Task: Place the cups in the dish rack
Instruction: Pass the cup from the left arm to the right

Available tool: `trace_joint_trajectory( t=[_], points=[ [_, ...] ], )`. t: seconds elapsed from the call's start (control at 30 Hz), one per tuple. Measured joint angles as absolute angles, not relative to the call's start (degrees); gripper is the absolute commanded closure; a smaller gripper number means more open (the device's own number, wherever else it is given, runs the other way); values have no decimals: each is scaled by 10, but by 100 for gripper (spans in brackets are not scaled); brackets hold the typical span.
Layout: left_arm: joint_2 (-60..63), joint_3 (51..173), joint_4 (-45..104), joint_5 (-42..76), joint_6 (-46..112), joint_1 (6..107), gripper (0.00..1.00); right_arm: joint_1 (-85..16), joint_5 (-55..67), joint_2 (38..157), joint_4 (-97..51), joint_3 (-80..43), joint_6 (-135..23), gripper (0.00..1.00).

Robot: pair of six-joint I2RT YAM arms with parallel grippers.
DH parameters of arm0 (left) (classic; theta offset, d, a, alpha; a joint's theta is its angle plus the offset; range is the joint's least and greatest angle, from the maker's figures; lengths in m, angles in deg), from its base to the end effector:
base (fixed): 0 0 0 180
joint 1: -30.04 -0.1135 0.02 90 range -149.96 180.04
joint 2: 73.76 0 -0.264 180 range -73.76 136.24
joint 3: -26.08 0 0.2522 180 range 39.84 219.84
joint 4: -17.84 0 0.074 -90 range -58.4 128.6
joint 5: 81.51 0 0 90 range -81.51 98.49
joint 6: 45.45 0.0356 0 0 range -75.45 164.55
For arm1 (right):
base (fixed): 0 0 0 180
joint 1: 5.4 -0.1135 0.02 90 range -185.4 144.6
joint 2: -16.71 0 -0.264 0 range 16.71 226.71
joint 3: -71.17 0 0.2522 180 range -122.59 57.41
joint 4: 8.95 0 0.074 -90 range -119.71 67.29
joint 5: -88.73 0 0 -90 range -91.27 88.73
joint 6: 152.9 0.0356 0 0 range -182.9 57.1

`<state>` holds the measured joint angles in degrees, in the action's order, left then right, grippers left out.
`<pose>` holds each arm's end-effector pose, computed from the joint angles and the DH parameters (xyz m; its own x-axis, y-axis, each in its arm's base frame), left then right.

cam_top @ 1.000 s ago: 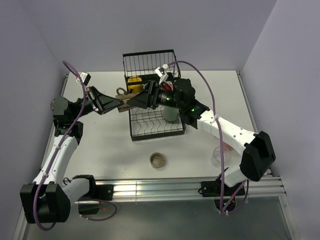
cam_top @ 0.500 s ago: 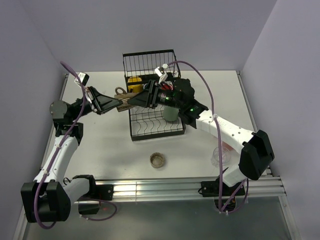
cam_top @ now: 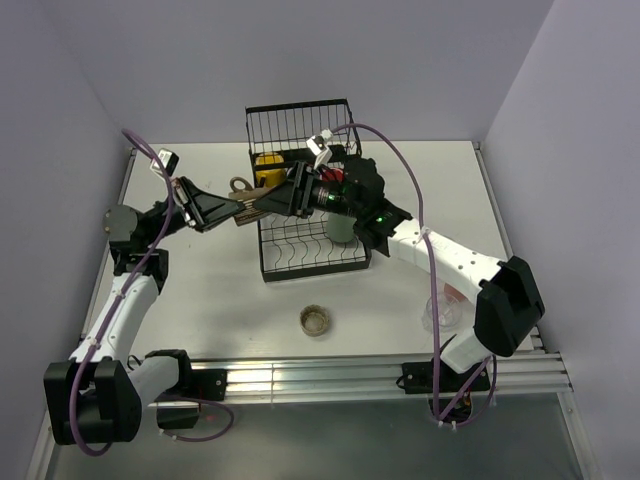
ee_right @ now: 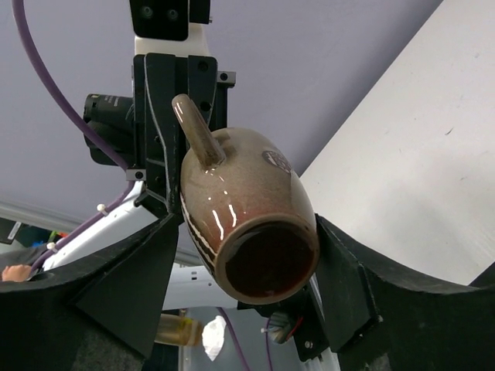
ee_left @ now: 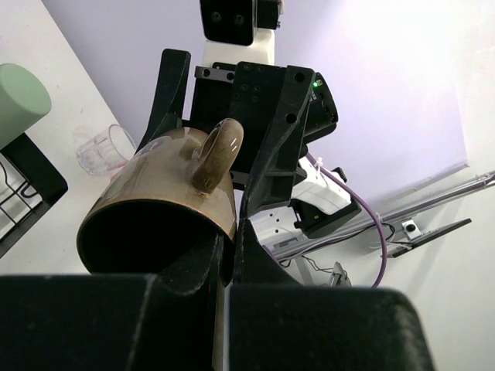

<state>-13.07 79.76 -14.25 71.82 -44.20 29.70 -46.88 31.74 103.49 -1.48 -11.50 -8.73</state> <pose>0.2228 -0.0305 0.3511 -0.7972 -0.4535 -0.3985 0.4414 0.0124 -0.8972 0.2572 0.2532 0.3651 -0.7550 0.2400 -0.6103 -0.5993 0.1254 0.7907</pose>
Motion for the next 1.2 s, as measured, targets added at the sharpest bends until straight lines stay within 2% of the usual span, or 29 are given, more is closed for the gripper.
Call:
trace_joint_trajectory(
  t=[0.2, 0.3, 0.33, 0.37, 0.43, 0.47, 0.57, 0.63, 0.83, 0.9, 0.93, 1.0, 1.2],
  points=[
    [-129, 794, -145, 716, -441, 304, 100, -472, 317, 1039, -14, -116, -87, 21],
    [-129, 794, -148, 716, -441, 306, 100, -474, 317, 1039, -14, -117, -88, 28],
    [-129, 794, -149, 716, -441, 306, 100, -474, 315, 1040, -14, -117, -88, 33],
    [-129, 794, -151, 716, -442, 307, 100, -474, 315, 1040, -14, -117, -88, 45],
    [-129, 794, -154, 714, -442, 307, 100, -474, 315, 1040, -12, -117, -89, 59],
    [-129, 794, -155, 714, -442, 307, 100, -474, 315, 1040, -13, -117, -87, 72],
    [-129, 794, -151, 712, -436, 307, 99, -474, 313, 1040, -13, -117, -88, 90],
    [-130, 794, -138, 711, -426, 308, 92, -474, 311, 1040, -17, -117, -91, 96],
    [-141, 794, -75, 699, -374, 315, 65, -477, 298, 1033, -43, -117, -101, 100],
    [-145, 795, -54, 698, -358, 320, 62, -481, 293, 1026, -54, -116, -107, 100],
    [-147, 796, -44, 696, -350, 321, 56, -481, 289, 1023, -60, -116, -108, 100],
    [-151, 800, -22, 692, -333, 323, 52, -483, 283, 1015, -69, -116, -113, 100],
    [-166, 806, 23, 686, -298, 326, 50, -483, 271, 991, -94, -108, -124, 100]
  ],
)
